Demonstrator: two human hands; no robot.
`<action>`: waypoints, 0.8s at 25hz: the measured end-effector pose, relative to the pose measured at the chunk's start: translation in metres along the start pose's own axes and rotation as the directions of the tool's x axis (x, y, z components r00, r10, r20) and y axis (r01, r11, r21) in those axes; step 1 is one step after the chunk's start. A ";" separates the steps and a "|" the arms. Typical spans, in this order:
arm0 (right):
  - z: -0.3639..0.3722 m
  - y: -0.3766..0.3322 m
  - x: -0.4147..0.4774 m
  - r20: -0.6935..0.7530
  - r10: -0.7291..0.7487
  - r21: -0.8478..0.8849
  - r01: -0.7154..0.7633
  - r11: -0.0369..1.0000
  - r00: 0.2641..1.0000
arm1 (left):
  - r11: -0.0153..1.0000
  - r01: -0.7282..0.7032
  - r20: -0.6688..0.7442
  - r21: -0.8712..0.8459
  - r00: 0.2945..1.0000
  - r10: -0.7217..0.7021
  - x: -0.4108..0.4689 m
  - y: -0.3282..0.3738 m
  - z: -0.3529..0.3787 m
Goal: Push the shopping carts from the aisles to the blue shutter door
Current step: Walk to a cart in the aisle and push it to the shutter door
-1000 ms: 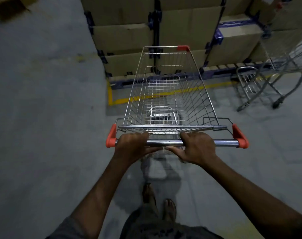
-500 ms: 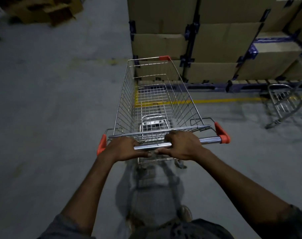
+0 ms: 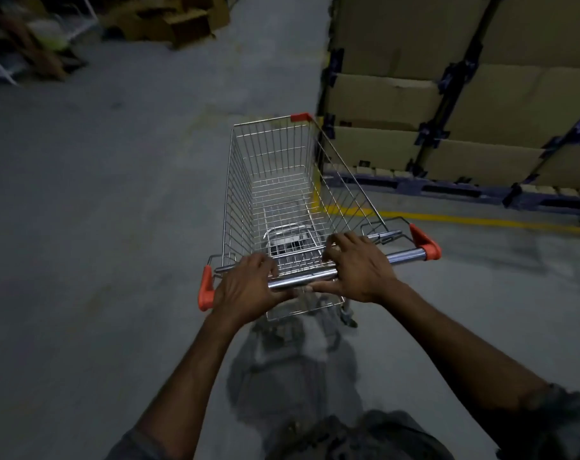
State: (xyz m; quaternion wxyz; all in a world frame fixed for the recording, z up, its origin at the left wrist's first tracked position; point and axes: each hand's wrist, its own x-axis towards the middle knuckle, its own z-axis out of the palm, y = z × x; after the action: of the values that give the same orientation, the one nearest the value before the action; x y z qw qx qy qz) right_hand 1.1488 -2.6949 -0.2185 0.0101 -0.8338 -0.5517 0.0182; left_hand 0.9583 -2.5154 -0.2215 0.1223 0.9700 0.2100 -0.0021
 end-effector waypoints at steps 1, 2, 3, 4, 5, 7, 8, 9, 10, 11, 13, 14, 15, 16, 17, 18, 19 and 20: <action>0.001 -0.006 0.019 0.022 -0.018 -0.004 0.018 1.000 1.000 | 1.000 0.000 -0.028 0.016 1.000 0.001 0.004 -0.014 -0.001; 0.003 -0.010 0.038 0.068 -0.035 -0.009 0.035 0.999 0.997 | 0.999 0.007 -0.013 0.033 1.000 -0.007 0.010 -0.029 -0.003; 0.002 -0.015 0.059 0.128 -0.048 -0.013 0.050 0.999 0.991 | 0.998 0.026 0.027 0.052 0.999 -0.027 0.016 -0.043 -0.006; 0.002 -0.020 0.080 0.183 -0.060 -0.013 0.063 0.998 0.981 | 0.996 0.052 0.072 0.072 0.996 -0.057 0.022 -0.055 -0.009; 0.002 -0.026 0.102 0.215 -0.076 -0.016 0.082 0.997 0.974 | 0.992 0.086 0.097 0.089 0.991 -0.095 0.029 -0.068 -0.013; 0.002 -0.036 0.141 0.191 -0.103 -0.014 0.108 0.994 0.976 | 0.984 0.147 0.071 0.100 0.985 -0.154 0.041 -0.090 -0.019; 0.004 -0.041 0.159 0.151 -0.116 -0.015 0.120 0.993 0.982 | 0.980 0.180 0.035 0.085 0.982 -0.184 0.047 -0.101 -0.022; 0.006 -0.046 0.176 0.114 -0.127 -0.014 0.129 0.992 0.985 | 0.975 0.214 0.003 0.057 0.977 -0.215 0.052 -0.113 -0.024; 0.008 -0.052 0.197 0.092 -0.141 -0.008 0.142 0.990 0.986 | 0.969 0.246 -0.016 0.027 0.969 -0.246 0.059 -0.129 -0.026; 0.009 -0.058 0.217 0.082 -0.152 0.005 0.153 0.988 0.985 | 0.964 0.265 -0.027 0.003 0.964 -0.265 0.065 -0.144 -0.029; 0.011 -0.071 0.258 0.096 -0.184 0.038 0.181 0.983 0.978 | 0.953 0.298 -0.046 -0.049 0.953 -0.300 0.077 -0.174 -0.036; 0.013 -0.077 0.278 0.103 -0.208 0.052 0.204 0.978 0.973 | 0.942 0.325 -0.052 -0.077 0.943 -0.330 0.082 -0.188 -0.040; 0.014 -0.084 0.300 0.106 -0.238 0.054 0.234 0.971 0.965 | 0.927 0.361 -0.060 -0.102 0.928 -0.368 0.089 -0.202 -0.044; 0.014 -0.090 0.320 0.104 -0.266 0.047 0.262 0.964 0.958 | 0.913 0.391 -0.078 -0.116 0.913 -0.401 0.094 -0.215 -0.049; 0.013 -0.099 0.339 0.104 -0.287 0.041 0.284 0.958 0.952 | 0.903 0.414 -0.109 -0.116 0.898 -0.425 0.099 -0.227 -0.054; 0.012 -0.107 0.360 0.110 -0.304 0.041 0.302 0.953 0.946 | 0.895 0.434 -0.143 -0.107 0.884 -0.446 0.104 -0.240 -0.059; 0.010 -0.116 0.379 0.119 -0.312 0.046 0.309 0.950 0.943 | 0.886 0.452 -0.166 -0.099 0.871 -0.463 0.109 -0.253 -0.064; 0.008 -0.126 0.399 0.130 -0.314 0.044 0.311 0.949 0.940 | 0.874 0.475 -0.171 -0.101 0.857 -0.486 0.115 -0.268 -0.069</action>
State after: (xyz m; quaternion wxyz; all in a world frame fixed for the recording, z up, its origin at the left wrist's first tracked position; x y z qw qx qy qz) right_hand 1.1880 -2.2786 -0.2299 -0.0152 -0.7322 -0.6763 0.0793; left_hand 0.9504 -2.2162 -0.2246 0.1239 0.8788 0.4560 0.0662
